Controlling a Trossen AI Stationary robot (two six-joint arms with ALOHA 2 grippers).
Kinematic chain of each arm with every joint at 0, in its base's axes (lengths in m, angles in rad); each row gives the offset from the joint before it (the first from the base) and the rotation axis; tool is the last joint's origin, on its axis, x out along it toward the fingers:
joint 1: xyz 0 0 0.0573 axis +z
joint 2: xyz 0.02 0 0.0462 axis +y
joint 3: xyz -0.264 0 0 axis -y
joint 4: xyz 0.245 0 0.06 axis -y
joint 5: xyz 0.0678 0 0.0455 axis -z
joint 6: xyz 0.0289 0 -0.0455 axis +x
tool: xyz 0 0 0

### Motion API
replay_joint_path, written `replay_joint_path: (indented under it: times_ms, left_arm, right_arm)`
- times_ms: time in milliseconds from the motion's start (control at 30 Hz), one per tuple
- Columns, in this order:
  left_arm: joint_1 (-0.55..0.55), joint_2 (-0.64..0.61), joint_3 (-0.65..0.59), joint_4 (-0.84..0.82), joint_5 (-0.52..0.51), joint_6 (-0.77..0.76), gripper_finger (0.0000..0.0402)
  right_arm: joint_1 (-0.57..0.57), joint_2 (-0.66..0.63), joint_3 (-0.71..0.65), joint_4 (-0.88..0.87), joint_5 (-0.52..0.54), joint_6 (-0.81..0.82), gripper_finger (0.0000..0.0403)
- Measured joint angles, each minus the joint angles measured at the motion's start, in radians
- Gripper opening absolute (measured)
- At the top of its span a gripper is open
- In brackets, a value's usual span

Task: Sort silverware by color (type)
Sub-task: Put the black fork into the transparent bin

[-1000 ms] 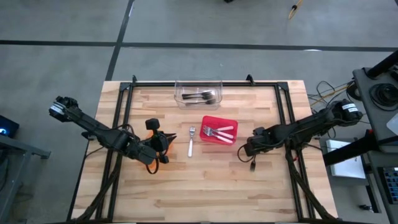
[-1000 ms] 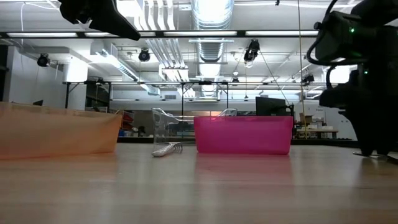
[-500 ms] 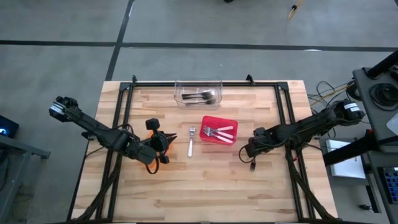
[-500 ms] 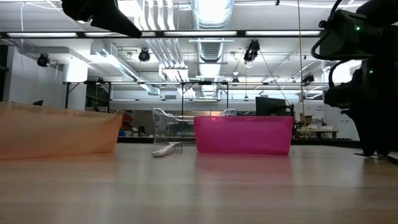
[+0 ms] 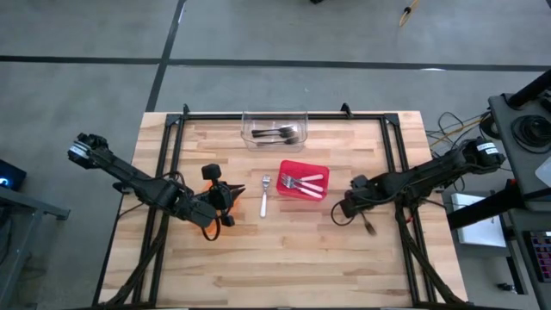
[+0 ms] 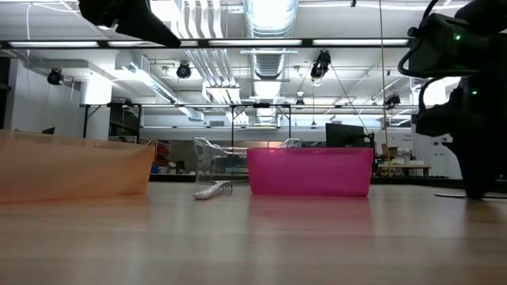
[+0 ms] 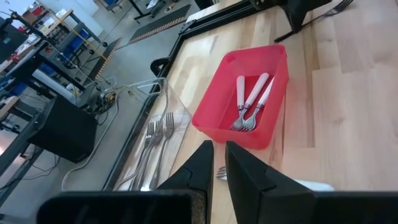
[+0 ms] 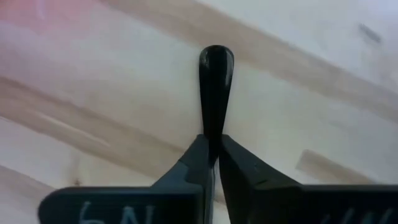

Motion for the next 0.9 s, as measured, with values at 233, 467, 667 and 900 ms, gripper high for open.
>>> replay_joint_path:
  times_ms: [233, 467, 667, 900]
  left_arm:
    - [0.0, 0.0, 0.0, 0.043, 0.0, -0.003, 0.0024]
    - [0.0, 0.0, 0.0, 0.081, 0.0, -0.003, 0.0024]
    - [0.0, 0.0, 0.0, 0.114, 0.0, 0.002, 0.0024]
    - [0.0, 0.0, 0.0, 0.147, 0.0, 0.005, 0.0024]
  right_arm:
    - [-0.001, -0.005, 0.023, -0.004, 0.035, -0.087, 0.0014]
    - [-0.001, -0.023, 0.056, -0.016, 0.055, -0.178, 0.001]
    - [0.001, -0.071, 0.058, -0.017, 0.063, -0.24, 0.0008]
    - [0.03, -0.122, 0.056, -0.061, -0.016, -0.245, 0.0008]
